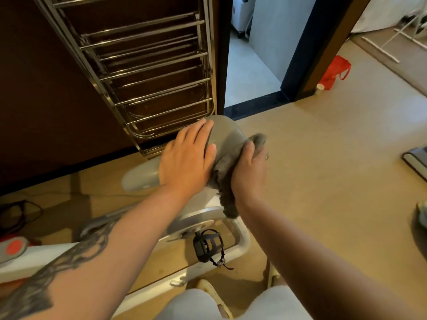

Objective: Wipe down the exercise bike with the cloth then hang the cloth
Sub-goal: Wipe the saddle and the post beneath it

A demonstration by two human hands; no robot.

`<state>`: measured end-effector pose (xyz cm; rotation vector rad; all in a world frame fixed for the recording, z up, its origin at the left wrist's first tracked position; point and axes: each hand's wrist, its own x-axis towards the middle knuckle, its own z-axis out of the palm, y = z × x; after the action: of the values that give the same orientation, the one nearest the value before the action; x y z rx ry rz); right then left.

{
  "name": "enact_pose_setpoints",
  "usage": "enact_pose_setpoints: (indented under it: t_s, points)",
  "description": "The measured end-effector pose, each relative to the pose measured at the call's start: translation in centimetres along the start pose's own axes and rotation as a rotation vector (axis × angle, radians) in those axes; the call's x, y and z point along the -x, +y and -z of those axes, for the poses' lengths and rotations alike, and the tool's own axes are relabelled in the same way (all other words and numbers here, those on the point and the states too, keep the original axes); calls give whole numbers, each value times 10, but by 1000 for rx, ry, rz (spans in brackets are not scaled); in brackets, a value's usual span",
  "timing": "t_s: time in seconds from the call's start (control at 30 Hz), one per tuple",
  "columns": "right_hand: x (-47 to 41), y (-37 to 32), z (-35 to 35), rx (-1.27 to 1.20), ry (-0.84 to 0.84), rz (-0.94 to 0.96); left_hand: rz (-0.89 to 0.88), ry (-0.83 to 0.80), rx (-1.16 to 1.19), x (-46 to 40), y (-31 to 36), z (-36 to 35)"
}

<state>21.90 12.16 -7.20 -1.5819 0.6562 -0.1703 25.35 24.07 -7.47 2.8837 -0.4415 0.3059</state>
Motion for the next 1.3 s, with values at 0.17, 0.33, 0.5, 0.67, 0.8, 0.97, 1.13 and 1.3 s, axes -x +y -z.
enact_pose_setpoints:
  t_s: [0.17,0.33,0.5,0.67,0.8,0.97,1.13,1.3]
  points:
    - [-31,-14,4,231,-180,49,53,6,7,-2,1,-1]
    - [-1,3,7,435,-201,297,149,-20,24,-4,5,1]
    - [-70,-16,-1,365,-447,165,478,-8,138,-20,29,-2]
    - [-65,-12,13,387,-617,369,829,255,201,-29,71,-20]
    - [-116,-27,-18,474,-825,365,839,328,277,-30,70,-17]
    - [-125,-27,-22,571,-902,634,805,425,361,-25,75,-15]
    - [-148,-53,-47,748,-1190,630,879,459,358,-27,78,-16]
    - [-133,-41,-18,642,-1090,753,889,495,342,-25,83,-14]
